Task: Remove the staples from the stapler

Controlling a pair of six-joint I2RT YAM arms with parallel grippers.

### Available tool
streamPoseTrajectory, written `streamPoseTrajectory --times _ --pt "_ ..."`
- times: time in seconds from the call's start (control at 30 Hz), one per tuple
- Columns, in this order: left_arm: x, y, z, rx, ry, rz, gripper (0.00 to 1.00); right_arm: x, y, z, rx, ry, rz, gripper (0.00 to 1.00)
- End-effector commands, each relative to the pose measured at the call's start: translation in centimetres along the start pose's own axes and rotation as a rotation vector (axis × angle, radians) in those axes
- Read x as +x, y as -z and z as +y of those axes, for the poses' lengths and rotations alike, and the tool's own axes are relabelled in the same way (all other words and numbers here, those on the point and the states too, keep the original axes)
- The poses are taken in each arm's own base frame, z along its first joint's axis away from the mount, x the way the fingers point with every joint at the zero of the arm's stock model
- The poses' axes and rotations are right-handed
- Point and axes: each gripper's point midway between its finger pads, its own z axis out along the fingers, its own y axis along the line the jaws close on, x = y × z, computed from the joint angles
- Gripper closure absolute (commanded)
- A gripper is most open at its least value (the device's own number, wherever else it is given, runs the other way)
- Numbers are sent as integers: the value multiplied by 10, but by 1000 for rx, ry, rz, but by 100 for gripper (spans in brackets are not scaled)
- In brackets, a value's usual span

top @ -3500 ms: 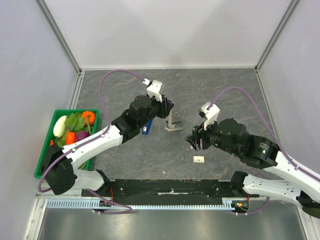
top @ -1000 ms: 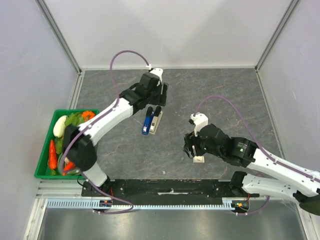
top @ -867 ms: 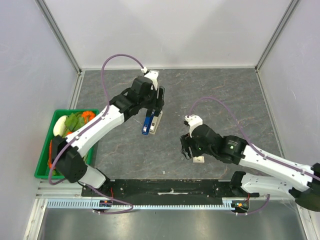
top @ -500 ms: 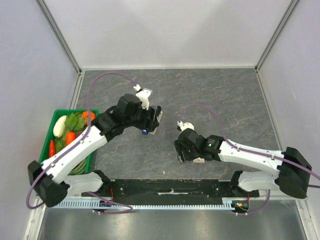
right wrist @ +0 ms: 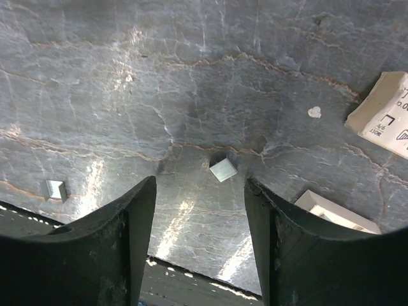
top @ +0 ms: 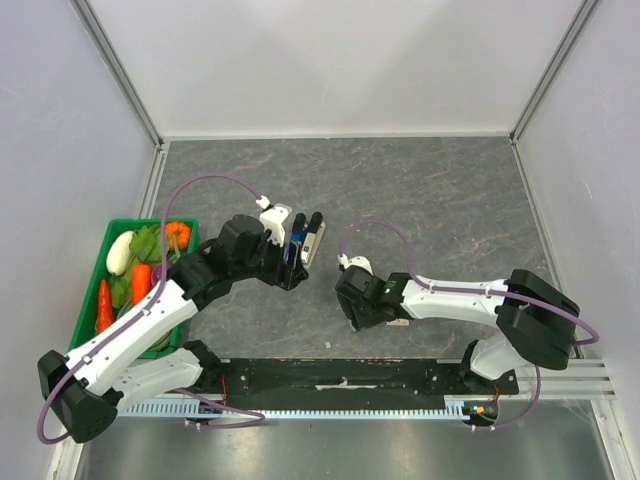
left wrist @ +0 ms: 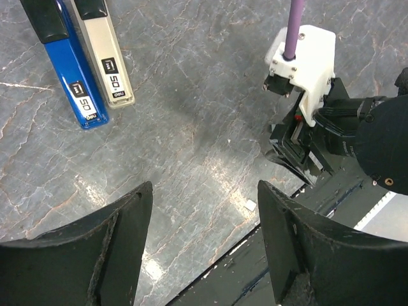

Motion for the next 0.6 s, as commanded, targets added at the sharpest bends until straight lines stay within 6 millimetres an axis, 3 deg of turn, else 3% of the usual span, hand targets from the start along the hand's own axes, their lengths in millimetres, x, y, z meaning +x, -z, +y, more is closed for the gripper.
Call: streamPoseTrajectory --times 0.0,0.27,0.57 --pt "-11 7 -12 56 9 -54 28 -21 1 4 25 -71 -71 36" --pt "-6 9 -14 77 13 -48 28 -21 -1 6 31 -152 -78 42" --pt "-4 11 -15 86 13 -55 28 -23 -4 -2 87 -251 -114 59"
